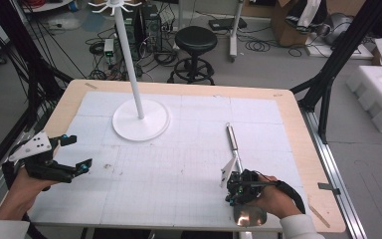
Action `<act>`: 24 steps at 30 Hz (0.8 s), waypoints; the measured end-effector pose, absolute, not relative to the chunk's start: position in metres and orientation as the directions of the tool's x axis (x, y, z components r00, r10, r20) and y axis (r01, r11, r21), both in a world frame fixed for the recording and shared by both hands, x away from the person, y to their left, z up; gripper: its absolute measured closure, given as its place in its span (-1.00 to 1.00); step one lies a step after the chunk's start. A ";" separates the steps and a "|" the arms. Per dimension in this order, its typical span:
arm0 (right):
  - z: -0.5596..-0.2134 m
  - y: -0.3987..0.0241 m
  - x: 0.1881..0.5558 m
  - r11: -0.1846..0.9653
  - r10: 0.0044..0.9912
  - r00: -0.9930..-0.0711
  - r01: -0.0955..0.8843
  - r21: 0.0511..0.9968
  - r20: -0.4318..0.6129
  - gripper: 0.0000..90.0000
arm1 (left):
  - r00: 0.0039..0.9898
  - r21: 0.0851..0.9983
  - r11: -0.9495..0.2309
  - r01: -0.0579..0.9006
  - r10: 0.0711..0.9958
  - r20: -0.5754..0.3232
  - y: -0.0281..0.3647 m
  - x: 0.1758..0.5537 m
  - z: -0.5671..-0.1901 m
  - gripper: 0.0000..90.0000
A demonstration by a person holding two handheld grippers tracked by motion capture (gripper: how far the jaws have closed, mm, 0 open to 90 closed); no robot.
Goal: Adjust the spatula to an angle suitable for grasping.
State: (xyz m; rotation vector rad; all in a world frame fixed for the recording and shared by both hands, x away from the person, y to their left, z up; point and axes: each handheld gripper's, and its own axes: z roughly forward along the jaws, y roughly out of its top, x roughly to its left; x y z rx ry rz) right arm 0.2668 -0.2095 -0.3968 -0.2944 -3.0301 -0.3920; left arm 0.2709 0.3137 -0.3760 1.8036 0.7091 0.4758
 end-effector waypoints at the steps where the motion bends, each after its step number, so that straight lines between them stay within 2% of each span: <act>1: -0.397 -0.212 0.266 0.947 0.189 -0.977 0.207 0.245 0.095 0.99 | 0.741 0.943 -0.233 0.237 0.671 -0.021 0.314 0.271 -0.376 -0.96; 24: -0.395 -0.264 0.268 0.916 0.326 -0.943 0.333 0.224 0.067 0.99 | 0.746 0.941 -0.238 0.240 0.666 -0.022 0.313 0.271 -0.377 -0.96</act>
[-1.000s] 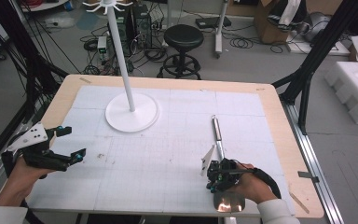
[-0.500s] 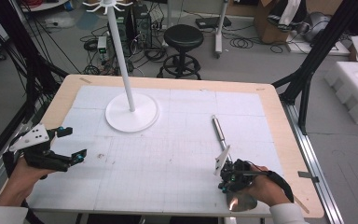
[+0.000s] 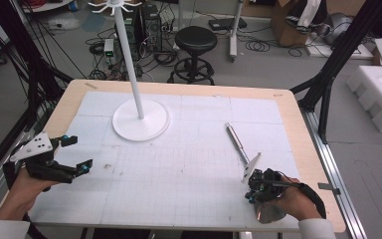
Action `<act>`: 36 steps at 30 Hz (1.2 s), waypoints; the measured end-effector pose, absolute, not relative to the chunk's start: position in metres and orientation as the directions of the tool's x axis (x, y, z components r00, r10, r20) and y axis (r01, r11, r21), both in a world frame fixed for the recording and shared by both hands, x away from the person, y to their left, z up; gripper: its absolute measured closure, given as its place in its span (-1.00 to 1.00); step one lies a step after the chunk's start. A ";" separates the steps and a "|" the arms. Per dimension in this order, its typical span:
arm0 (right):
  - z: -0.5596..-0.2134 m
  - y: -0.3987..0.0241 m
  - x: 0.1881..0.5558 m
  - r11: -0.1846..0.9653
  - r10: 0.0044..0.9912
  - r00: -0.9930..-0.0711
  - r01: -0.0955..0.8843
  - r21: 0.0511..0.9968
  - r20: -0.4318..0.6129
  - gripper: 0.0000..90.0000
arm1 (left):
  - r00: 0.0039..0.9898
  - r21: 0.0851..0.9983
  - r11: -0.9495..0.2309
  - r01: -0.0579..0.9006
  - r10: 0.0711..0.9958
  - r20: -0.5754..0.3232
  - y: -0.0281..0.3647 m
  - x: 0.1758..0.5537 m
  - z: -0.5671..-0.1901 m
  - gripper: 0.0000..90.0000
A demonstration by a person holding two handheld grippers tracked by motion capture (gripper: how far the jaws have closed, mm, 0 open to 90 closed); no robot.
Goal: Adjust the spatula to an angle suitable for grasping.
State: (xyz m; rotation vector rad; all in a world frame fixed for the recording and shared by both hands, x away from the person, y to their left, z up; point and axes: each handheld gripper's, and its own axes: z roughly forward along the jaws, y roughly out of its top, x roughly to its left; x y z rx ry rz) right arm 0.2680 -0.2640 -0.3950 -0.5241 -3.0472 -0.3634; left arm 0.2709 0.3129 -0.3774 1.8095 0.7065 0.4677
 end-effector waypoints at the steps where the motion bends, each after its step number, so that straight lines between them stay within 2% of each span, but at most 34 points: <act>1: -0.395 -0.266 0.268 0.914 0.336 -0.940 0.342 0.220 0.065 0.99 | 0.747 0.941 -0.239 0.238 0.665 -0.020 0.313 0.271 -0.377 -0.96; 9: -0.396 -0.278 0.272 0.895 0.395 -0.917 0.396 0.204 0.050 0.99 | 0.745 0.942 -0.236 0.240 0.667 -0.023 0.313 0.271 -0.378 -0.96; 13: -0.396 -0.276 0.273 0.897 0.390 -0.920 0.391 0.208 0.045 0.95 | 0.745 0.940 -0.239 0.241 0.667 -0.021 0.312 0.271 -0.378 -0.96; 17: -0.391 -0.271 0.274 0.882 0.398 -0.917 0.388 0.268 0.019 0.70 | 0.746 0.940 -0.240 0.242 0.665 -0.022 0.312 0.271 -0.378 -0.96; 19: -0.386 -0.268 0.276 0.862 0.420 -0.907 0.403 0.308 0.013 0.47 | 0.746 0.940 -0.241 0.242 0.666 -0.021 0.312 0.271 -0.378 -0.96; 21: -0.379 -0.266 0.279 0.837 0.446 -0.895 0.419 0.352 0.005 0.36 | 0.745 0.940 -0.238 0.242 0.667 -0.023 0.312 0.271 -0.378 -0.96; 27: -0.362 -0.259 0.289 0.764 0.528 -0.849 0.463 0.449 -0.022 -0.23 | 0.743 0.941 -0.235 0.243 0.669 -0.025 0.313 0.271 -0.378 -0.96; 31: -0.354 -0.257 0.295 0.705 0.603 -0.796 0.501 0.502 -0.052 -0.75 | 0.741 0.942 -0.231 0.243 0.670 -0.027 0.314 0.271 -0.378 -0.96; 34: -0.349 -0.259 0.300 0.663 0.643 -0.763 0.513 0.544 -0.065 -0.99 | 0.741 0.942 -0.231 0.244 0.671 -0.027 0.314 0.271 -0.377 -0.96; 36: -0.347 -0.259 0.304 0.636 0.672 -0.738 0.533 0.558 -0.061 -0.99 | 0.742 0.942 -0.233 0.243 0.670 -0.026 0.314 0.271 -0.377 -0.96</act>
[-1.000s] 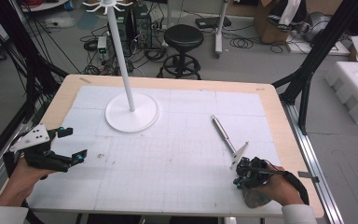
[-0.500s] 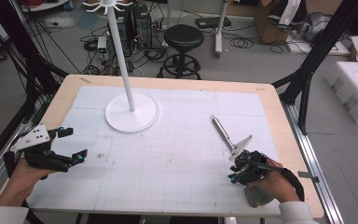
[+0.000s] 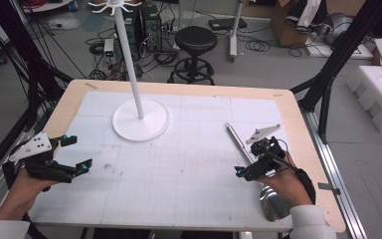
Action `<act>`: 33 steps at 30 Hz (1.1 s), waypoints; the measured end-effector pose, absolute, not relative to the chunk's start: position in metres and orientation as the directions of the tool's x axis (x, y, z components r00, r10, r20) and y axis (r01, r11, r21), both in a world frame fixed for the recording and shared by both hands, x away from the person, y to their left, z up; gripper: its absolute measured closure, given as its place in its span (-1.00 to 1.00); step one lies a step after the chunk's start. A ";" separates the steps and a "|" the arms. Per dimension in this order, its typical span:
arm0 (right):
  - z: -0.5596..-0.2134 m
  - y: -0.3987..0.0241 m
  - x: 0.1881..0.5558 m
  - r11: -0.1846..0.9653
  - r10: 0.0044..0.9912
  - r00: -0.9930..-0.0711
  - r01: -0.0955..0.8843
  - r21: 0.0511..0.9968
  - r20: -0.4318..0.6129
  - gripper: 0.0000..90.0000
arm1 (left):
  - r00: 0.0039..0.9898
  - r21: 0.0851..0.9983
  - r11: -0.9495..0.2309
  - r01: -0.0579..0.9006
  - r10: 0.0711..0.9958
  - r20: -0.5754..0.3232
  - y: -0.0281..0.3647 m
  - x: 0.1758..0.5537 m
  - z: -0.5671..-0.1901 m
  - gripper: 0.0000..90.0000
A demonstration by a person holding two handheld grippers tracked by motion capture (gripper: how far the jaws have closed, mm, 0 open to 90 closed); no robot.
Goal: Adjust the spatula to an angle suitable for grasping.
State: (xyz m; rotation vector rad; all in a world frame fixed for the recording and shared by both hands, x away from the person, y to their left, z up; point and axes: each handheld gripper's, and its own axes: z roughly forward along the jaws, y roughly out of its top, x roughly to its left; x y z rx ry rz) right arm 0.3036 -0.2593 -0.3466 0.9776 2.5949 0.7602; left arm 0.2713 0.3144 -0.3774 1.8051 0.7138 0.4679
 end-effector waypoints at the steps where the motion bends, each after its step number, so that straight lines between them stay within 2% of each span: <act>1: -0.346 -0.260 0.305 0.633 0.679 -0.730 0.530 0.564 -0.075 -0.99 | 0.742 0.942 -0.230 0.243 0.670 -0.028 0.314 0.271 -0.377 -0.96; 13: -0.348 -0.268 0.324 0.593 0.742 -0.665 0.588 0.550 -0.090 -0.99 | 0.744 0.941 -0.233 0.244 0.667 -0.028 0.314 0.271 -0.378 -0.96; 23: -0.356 -0.278 0.344 0.558 0.775 -0.631 0.645 0.522 -0.050 -0.99 | 0.745 0.941 -0.232 0.244 0.667 -0.029 0.314 0.272 -0.378 -0.96; 33: -0.372 -0.277 0.358 0.565 0.781 -0.625 0.694 0.446 -0.018 -0.99 | 0.745 0.940 -0.233 0.248 0.666 -0.031 0.314 0.272 -0.379 -0.96</act>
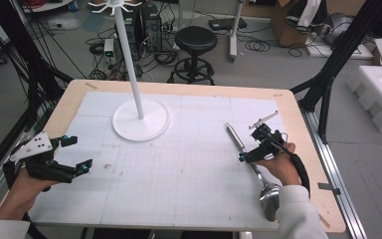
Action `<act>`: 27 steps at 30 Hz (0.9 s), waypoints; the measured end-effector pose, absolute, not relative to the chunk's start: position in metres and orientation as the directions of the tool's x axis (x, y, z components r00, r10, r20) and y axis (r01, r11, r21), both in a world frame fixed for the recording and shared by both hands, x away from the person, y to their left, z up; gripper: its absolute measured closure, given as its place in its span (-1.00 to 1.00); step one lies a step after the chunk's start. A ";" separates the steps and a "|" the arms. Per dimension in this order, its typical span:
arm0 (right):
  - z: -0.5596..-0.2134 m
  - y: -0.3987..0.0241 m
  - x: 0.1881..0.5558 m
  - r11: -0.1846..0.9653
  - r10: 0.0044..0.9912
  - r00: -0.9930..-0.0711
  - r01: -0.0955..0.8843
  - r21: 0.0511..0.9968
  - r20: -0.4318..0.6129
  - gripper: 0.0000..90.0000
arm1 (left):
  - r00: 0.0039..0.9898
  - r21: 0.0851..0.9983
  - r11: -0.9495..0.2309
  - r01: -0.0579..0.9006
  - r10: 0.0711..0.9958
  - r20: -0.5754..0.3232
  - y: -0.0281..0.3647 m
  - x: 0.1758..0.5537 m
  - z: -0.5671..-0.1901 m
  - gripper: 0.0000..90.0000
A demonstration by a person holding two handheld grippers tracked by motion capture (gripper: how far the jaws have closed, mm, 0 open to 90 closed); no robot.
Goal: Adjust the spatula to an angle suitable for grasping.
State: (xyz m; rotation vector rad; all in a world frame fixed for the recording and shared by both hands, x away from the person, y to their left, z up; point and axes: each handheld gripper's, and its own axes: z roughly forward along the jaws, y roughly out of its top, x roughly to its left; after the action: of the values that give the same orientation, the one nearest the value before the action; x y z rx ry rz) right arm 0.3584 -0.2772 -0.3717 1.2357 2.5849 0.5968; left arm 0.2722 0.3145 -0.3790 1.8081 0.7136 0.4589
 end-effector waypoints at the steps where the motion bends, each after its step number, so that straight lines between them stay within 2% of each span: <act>1: -0.373 -0.278 0.360 0.574 0.776 -0.629 0.687 0.445 -0.031 -0.99 | 0.747 0.940 -0.234 0.248 0.665 -0.031 0.314 0.272 -0.379 -0.96; 8: -0.383 -0.280 0.367 0.566 0.783 -0.622 0.714 0.413 0.002 -0.98 | 0.748 0.938 -0.240 0.250 0.663 -0.029 0.314 0.272 -0.380 -0.96; 12: -0.390 -0.285 0.370 0.541 0.798 -0.602 0.736 0.408 0.030 -0.88 | 0.748 0.938 -0.239 0.250 0.663 -0.030 0.314 0.272 -0.380 -0.96; 18: -0.395 -0.291 0.374 0.519 0.805 -0.587 0.767 0.378 0.085 -0.50 | 0.748 0.937 -0.243 0.251 0.663 -0.029 0.314 0.273 -0.380 -0.96; 27: -0.402 -0.289 0.376 0.512 0.818 -0.569 0.787 0.343 0.084 -0.17 | 0.748 0.937 -0.244 0.250 0.663 -0.027 0.314 0.272 -0.380 -0.96</act>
State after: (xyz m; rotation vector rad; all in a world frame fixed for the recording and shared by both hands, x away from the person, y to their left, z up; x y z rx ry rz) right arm 0.3760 -0.2890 -0.4020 1.4127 2.6536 0.5322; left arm 0.2724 0.3139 -0.3804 1.8202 0.7104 0.4570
